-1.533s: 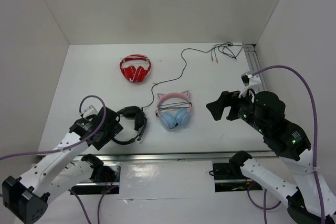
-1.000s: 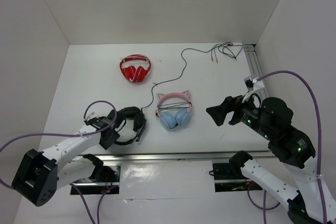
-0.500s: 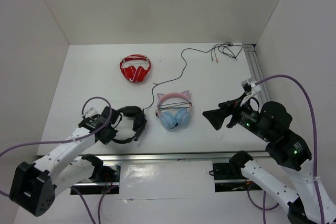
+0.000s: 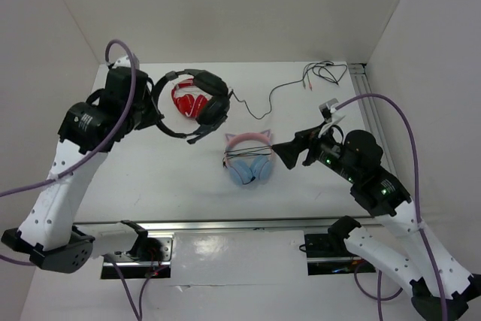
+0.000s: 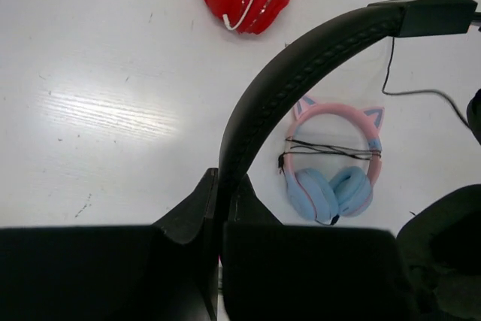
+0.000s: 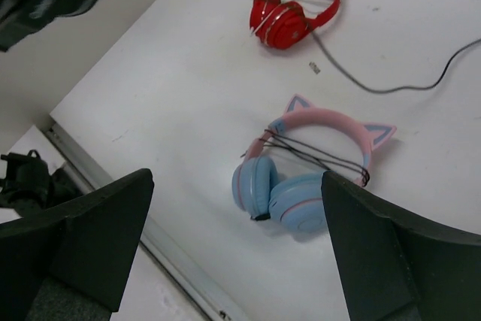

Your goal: Wrap the headphones

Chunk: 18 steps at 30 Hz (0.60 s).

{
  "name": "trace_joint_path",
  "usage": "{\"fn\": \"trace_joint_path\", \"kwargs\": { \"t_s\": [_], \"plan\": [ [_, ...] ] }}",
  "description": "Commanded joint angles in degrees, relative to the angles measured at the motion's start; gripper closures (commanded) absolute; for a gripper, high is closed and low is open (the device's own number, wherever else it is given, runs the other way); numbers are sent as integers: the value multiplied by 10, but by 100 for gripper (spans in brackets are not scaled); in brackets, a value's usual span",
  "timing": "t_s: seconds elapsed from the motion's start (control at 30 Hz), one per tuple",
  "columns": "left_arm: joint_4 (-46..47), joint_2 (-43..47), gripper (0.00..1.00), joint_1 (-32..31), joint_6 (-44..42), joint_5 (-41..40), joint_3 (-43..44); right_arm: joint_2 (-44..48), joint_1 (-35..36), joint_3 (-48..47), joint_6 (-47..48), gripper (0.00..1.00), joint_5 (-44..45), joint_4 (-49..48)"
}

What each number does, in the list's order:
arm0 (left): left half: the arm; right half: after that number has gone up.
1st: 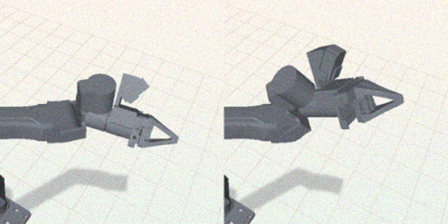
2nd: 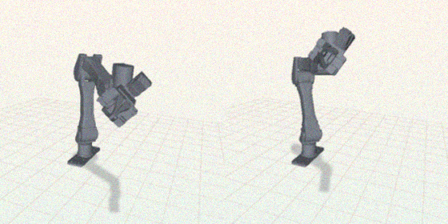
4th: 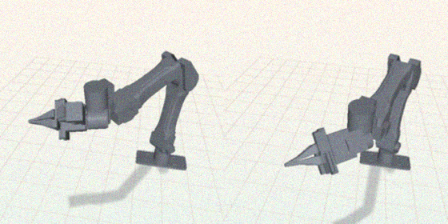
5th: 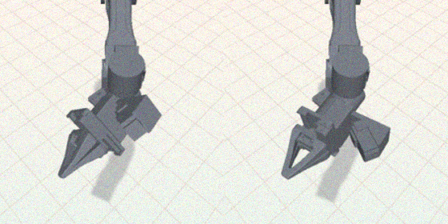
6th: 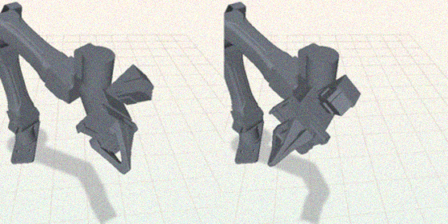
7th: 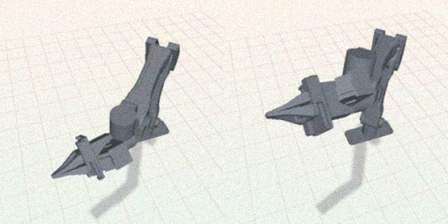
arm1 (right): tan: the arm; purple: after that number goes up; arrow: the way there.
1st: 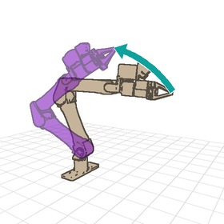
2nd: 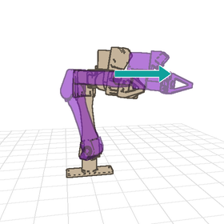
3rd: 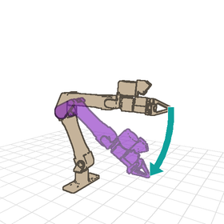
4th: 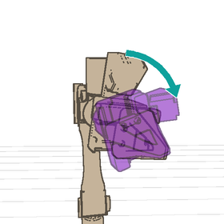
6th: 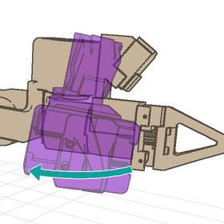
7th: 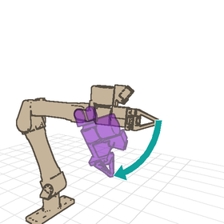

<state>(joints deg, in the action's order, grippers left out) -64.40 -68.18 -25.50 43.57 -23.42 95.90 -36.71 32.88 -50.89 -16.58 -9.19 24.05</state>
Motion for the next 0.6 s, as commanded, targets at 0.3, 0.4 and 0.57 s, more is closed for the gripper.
{"fn": "trace_joint_path", "kwargs": {
  "t_s": [0.3,0.4,0.57],
  "plan": [
    [-107,-33,100,-44,-111,167,251,-185,10,-42,130,0,-11,-202],
    [-84,-33,100,-44,-111,210,234,-195,15,-47,143,0,10,-234],
    [-99,-40,100,-44,-99,202,280,-188,15,-41,143,0,30,-263]
  ]
}}
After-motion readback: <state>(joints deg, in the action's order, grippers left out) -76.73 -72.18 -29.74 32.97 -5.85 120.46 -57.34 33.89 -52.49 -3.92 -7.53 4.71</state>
